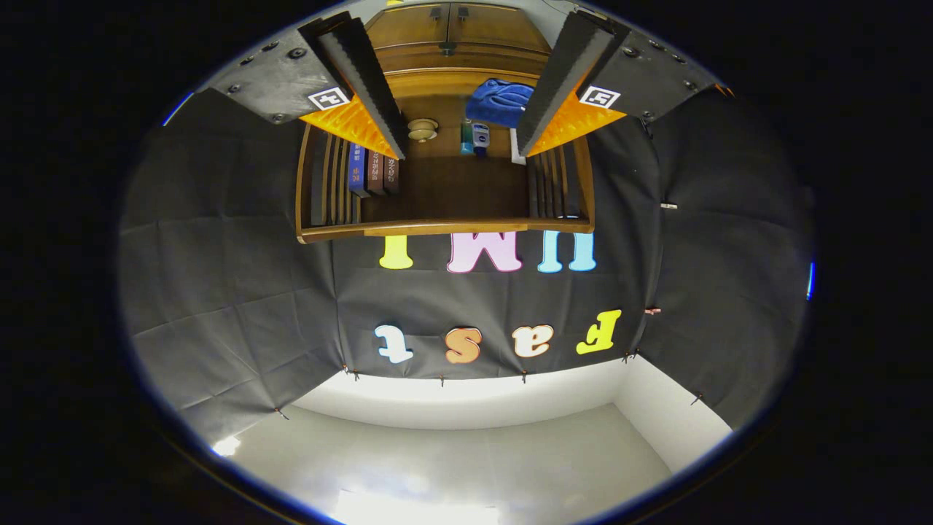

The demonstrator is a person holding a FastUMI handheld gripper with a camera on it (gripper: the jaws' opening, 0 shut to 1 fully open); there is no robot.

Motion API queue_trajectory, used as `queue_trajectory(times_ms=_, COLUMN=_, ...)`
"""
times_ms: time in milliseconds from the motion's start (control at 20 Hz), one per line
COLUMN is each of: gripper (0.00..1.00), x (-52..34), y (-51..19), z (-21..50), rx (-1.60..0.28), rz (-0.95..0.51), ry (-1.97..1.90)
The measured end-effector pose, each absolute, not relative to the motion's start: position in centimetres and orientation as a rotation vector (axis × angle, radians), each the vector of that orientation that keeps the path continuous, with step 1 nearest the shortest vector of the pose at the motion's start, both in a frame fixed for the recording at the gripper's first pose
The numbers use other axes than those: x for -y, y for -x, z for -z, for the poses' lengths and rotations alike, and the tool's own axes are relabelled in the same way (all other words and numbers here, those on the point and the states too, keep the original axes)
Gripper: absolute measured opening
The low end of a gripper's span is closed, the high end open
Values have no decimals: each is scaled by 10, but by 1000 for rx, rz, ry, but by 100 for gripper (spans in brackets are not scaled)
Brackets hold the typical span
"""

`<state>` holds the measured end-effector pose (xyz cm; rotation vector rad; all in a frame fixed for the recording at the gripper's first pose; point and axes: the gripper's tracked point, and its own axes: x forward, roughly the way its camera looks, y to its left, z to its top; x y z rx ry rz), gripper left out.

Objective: Pull open the drawer, take out the items inside it, and place them on the countertop above the cabinet.

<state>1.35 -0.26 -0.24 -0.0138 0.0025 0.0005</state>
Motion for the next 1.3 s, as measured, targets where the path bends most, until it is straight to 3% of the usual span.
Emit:
queue_trajectory(times_ms=700, gripper=98, x=5, y=-43, z=46, rx=-49, rz=-11, ry=-5)
queue_trajectory(times_ms=1300, gripper=99, x=20, y=-76, z=176, rx=-146, rz=21, ry=9)
